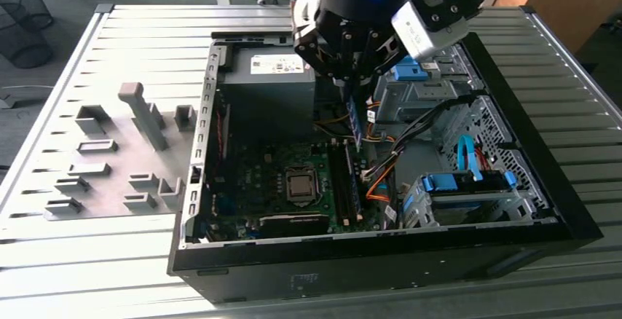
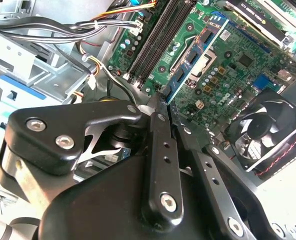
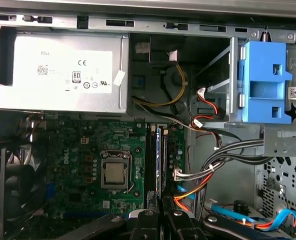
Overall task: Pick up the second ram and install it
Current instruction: 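Insert the second ram into the second slot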
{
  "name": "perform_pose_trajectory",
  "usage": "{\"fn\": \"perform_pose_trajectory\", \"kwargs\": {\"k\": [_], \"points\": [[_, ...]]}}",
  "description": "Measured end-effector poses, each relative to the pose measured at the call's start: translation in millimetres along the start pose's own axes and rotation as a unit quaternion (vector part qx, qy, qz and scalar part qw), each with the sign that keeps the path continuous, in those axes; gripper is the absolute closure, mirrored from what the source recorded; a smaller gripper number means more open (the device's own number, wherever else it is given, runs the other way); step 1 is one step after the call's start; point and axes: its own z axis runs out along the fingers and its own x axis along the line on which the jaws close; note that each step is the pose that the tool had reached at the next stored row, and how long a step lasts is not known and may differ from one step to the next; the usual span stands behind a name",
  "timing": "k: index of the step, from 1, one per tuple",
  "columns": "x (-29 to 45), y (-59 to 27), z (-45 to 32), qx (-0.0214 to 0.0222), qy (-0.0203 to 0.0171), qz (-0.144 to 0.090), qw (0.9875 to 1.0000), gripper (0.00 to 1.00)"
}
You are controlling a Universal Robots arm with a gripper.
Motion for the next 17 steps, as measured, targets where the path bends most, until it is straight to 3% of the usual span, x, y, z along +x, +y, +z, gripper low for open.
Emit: {"fn": "perform_pose_trajectory", "kwargs": {"k": [17], "points": [[0.5,-0.2,10.4,0.0,0.0,0.0,1.0,0.86]]}}
